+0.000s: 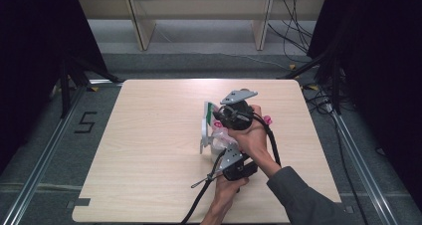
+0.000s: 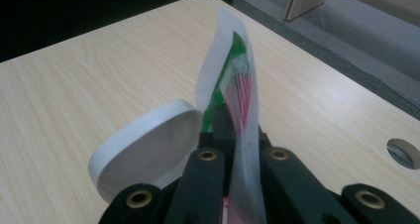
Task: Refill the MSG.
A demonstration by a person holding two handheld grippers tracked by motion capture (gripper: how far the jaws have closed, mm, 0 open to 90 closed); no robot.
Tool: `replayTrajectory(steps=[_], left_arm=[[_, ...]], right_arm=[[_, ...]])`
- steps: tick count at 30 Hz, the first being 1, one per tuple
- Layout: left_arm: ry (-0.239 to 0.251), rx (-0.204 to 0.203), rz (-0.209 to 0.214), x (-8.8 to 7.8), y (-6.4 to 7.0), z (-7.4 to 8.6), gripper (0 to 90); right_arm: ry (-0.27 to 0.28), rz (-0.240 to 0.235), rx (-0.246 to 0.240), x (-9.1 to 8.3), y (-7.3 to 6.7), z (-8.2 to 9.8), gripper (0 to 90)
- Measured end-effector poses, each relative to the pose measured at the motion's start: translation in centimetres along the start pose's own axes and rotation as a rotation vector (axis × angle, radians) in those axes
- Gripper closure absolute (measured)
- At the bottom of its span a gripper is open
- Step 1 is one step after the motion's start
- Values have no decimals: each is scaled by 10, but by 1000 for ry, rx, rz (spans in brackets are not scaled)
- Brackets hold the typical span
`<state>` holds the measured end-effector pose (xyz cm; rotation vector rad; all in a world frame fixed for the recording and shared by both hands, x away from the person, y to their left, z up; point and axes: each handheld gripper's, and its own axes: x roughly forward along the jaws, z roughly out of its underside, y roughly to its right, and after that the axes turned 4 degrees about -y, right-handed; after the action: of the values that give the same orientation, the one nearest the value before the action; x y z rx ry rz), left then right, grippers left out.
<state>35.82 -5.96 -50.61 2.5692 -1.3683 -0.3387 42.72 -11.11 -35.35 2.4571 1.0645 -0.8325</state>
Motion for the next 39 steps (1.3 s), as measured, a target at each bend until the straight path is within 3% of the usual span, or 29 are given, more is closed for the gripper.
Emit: replayTrajectory(steps=[3, 11, 14, 15, 16, 18, 25, 26, 27, 28, 29, 35, 36, 39], left_arm=[[0, -1, 4, 0, 0, 0, 721], [4, 0, 0, -1, 0, 0, 720], [2, 6, -6, -2, 0, -1, 720], [4, 4, -5, -1, 0, -1, 720], [12, 0, 0, 0, 1, -1, 720], [-5, 5, -4, 0, 1, 0, 719], [-2, 7, 3, -1, 1, 0, 719], [6, -3, 2, 0, 1, 0, 719], [52, -53, 29, 3, 4, 0, 719], [69, -74, 32, 4, 6, 0, 719], [3, -1, 8, 0, 0, 0, 719], [6, 0, 5, 0, 0, 0, 719], [2, 2, -1, -1, 0, -1, 719], [7, -2, 5, 0, 0, -1, 719]], right_arm=[[-32, -7, 4, -1, -1, 0, 900], [-28, -7, -9, 0, -1, -1, 900], [-16, -16, 4, -2, 1, -2, 900], [6, 0, -12, -1, 1, -2, 900], [-3, -3, 15, -2, 0, -2, 900], [-31, 3, -1, 0, -1, -1, 900], [-30, 1, 1, 1, -1, -1, 900], [-38, -7, -6, 1, 0, -1, 900], [-42, -5, 9, 1, -1, -1, 900], [-39, -2, 9, 2, -2, -1, 900], [-34, 7, -7, 3, -2, -1, 900], [-30, -3, -26, 2, 0, -2, 900], [-34, -4, 3, 1, 0, -2, 900], [-26, 5, -20, 3, 0, -1, 900]])
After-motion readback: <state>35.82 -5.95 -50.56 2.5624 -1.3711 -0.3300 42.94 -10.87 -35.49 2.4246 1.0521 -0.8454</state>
